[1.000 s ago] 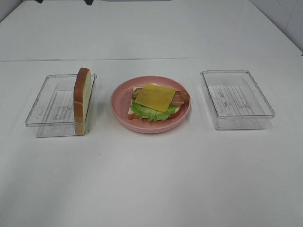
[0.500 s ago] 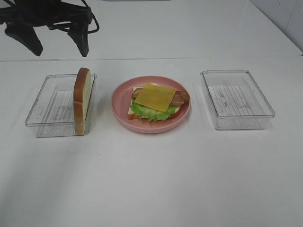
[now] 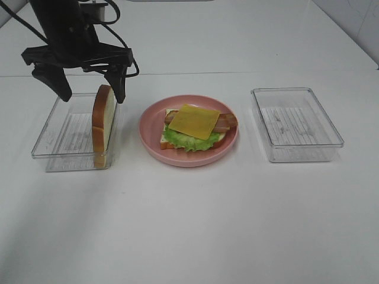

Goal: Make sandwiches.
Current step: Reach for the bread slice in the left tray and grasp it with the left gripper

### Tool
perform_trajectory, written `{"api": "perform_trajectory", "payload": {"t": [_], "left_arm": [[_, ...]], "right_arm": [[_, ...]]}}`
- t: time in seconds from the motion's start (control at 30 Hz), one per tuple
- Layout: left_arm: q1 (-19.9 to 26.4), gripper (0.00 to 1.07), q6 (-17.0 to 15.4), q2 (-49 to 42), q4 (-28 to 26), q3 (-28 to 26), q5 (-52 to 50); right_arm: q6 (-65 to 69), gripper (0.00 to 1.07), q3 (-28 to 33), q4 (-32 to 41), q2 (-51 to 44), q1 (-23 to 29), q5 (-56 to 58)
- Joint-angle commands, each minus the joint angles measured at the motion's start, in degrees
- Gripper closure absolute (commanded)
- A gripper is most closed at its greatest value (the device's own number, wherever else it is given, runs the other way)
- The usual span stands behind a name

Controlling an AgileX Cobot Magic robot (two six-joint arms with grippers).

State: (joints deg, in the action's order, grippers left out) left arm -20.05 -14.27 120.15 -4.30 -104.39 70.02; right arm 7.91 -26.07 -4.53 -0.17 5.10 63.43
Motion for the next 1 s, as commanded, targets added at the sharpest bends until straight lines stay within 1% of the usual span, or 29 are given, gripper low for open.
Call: {"api": "perform_trajectory", "payload": {"t": [0.03,0.3,0.33,0.43,0.87,0.9,0.93,0.97,1.0], "left_arm": [[-0.29,0.20,0.00,0.97,-0.80,0.17,1.26],[-0.29,0.20,0.00,3.21,0.29,0.11,1.55],[-0.17,0.20,-0.17,3.32,1.55,0.11,1.55],[0.23,0.20,-0.17,3.38,2.75,0.11,1.15],[0.86,0.20,-0.11,4.98,3.78,0.11,0.97],[0.86,0.20,-0.11,4.98,3.84,0.11,0.57],[0.86,0.24,-0.11,4.98,3.90,0.11,0.52],[0.86,0.24,-0.11,4.98,3.90,0.11,0.52],[0.86,0.26,-0.11,4.98,3.90,0.11,0.46]], "right_arm": [[0.06,0.27,0.11,-0.17,-1.78,0.17,-0.34],[0.06,0.27,0.11,-0.11,-1.78,0.17,-0.34],[0.06,0.27,0.11,-0.17,-1.78,0.17,-0.34],[0.06,0.27,0.11,-0.17,-1.78,0.17,-0.34],[0.06,0.27,0.11,-0.17,-1.78,0.17,-0.34],[0.06,0.27,0.11,-0.17,-1.78,0.17,-0.34],[0.06,0.27,0.11,-0.17,-1.78,0.17,-0.34],[0.06,0.27,0.11,-0.17,-1.78,0.17,-0.34],[0.06,0.27,0.11,-0.17,-1.78,0.17,-0.34]]}}
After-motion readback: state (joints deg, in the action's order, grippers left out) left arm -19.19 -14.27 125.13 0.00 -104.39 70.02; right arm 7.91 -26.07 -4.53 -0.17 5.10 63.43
